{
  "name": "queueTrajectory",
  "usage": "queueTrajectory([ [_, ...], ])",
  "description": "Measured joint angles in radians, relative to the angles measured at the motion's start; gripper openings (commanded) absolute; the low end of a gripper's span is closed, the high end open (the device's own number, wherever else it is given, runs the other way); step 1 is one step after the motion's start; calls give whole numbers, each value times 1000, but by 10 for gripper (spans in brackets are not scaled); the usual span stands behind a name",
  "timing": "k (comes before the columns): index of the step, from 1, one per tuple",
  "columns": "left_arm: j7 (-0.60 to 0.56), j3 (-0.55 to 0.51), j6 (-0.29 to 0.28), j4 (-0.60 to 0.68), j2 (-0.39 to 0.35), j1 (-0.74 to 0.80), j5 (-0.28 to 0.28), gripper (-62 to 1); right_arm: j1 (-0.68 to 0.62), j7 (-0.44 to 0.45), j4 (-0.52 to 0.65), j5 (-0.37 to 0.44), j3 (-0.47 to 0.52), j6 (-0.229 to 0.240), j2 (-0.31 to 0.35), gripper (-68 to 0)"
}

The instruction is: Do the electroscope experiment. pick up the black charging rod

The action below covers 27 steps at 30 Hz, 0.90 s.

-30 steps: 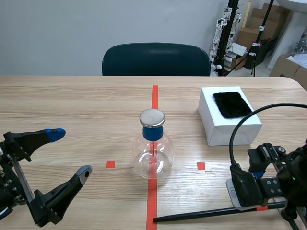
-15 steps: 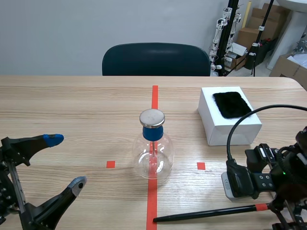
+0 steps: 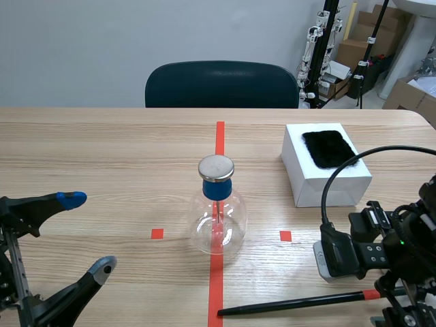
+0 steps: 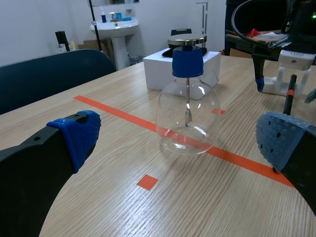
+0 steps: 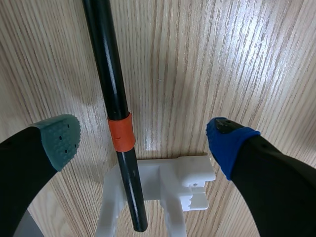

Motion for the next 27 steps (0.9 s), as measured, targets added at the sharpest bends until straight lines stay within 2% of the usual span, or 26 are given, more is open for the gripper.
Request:
queueTrajectory([
  [8, -35, 0, 0, -93, 41, -51, 4, 14, 0, 0, 0, 0, 0, 0, 0, -268],
  [11, -33, 0, 0, -95, 41, -55, 14, 14, 0, 0, 0, 0, 0, 0, 0, -295],
  [14, -45, 0, 0, -94, 41, -58, 68, 14, 0, 0, 0, 0, 0, 0, 0, -314],
  [19, -47, 0, 0, -94, 41, -58, 64, 14, 0, 0, 2, 0, 0, 0, 0, -316],
  [27, -47, 0, 1, -94, 41, -58, 84, 14, 0, 0, 9, 0, 0, 0, 0, -415],
])
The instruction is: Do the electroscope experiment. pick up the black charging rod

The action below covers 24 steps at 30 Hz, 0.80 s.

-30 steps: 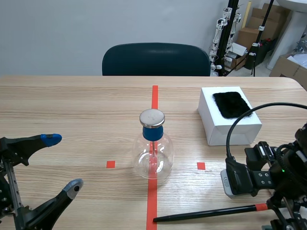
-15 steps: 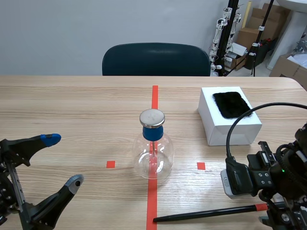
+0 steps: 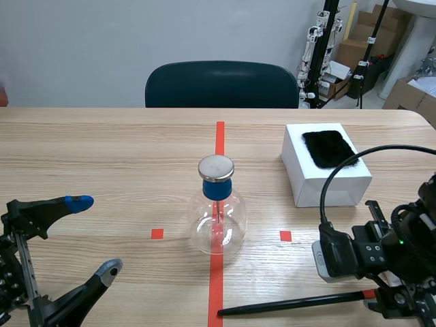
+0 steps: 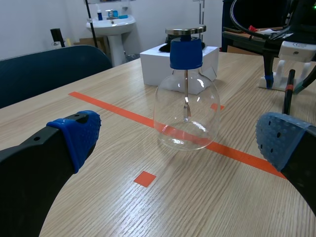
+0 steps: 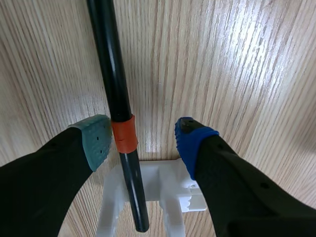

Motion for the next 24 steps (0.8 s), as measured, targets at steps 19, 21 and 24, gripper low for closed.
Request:
queueTrajectory([
  [19, 0, 0, 0, 0, 0, 0, 0, 14, 0, 0, 0, 0, 0, 0, 0, -631],
  [21, 0, 0, 0, 0, 0, 0, 0, 14, 0, 0, 0, 0, 0, 0, 0, -662],
  [24, 0, 0, 0, 0, 0, 0, 0, 14, 0, 0, 1, -2, 0, 0, 0, -669],
])
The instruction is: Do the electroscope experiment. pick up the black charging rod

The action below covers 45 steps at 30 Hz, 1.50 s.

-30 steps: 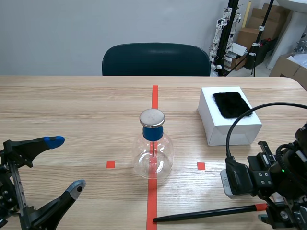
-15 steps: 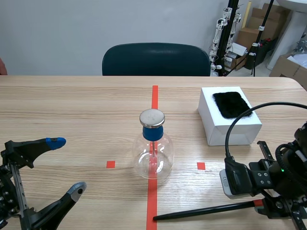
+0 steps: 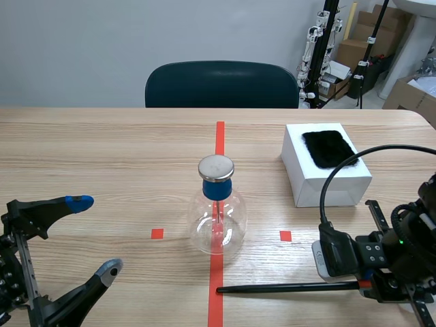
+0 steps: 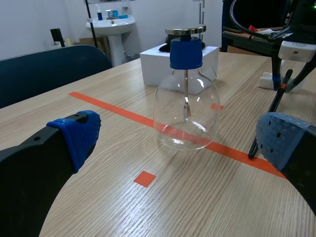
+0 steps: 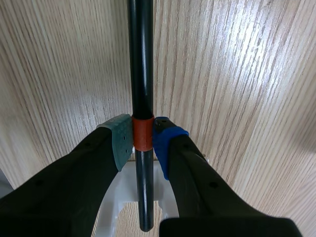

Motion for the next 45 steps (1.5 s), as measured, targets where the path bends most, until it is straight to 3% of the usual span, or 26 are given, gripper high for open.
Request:
queueTrajectory([
  [16, 0, 0, 3, 0, 0, 0, 0, 14, 0, 11, 1, -3, 0, 0, 2, -669],
  [25, 3, 0, 18, 0, 6, 0, 3, 14, 0, 42, 78, 23, 0, 0, 76, -669],
  [30, 5, 0, 28, 0, 18, 0, 36, 14, -3, 42, 100, 56, 5, 0, 95, -669],
  [38, 4, 0, 28, 0, 19, 0, 33, 14, -139, 40, 147, 12, 244, 0, 100, -669],
  [45, 4, 0, 28, 0, 19, 0, 32, 14, -319, 39, 268, -31, 457, 0, 99, -669],
])
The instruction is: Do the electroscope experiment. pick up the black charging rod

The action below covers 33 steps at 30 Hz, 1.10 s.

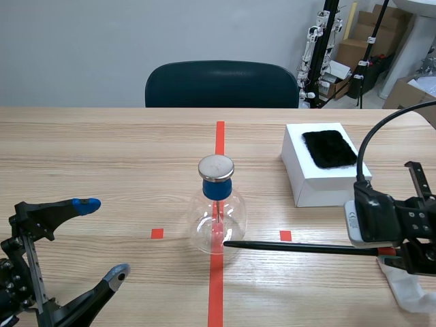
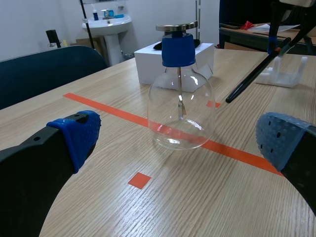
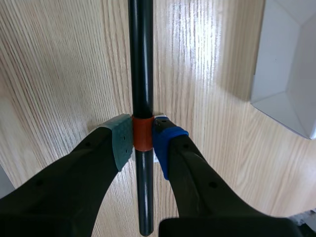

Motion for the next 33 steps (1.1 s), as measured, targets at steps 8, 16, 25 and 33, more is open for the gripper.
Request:
queueTrajectory([
  [8, 0, 0, 0, 0, 0, 0, 0, 14, -219, 3, 156, -72, 226, 0, -19, -669],
  [16, 0, 0, 0, 0, 0, 0, -11, 14, -426, 34, 342, -152, 354, 2, -19, -669],
  [25, 16, 0, 0, 0, 0, 0, -11, 14, -441, 32, 378, -130, 362, 1, 12, -668],
  [33, 22, 0, 0, 0, 0, 0, -15, 14, -439, 28, 377, -133, 362, 2, 9, -669],
])
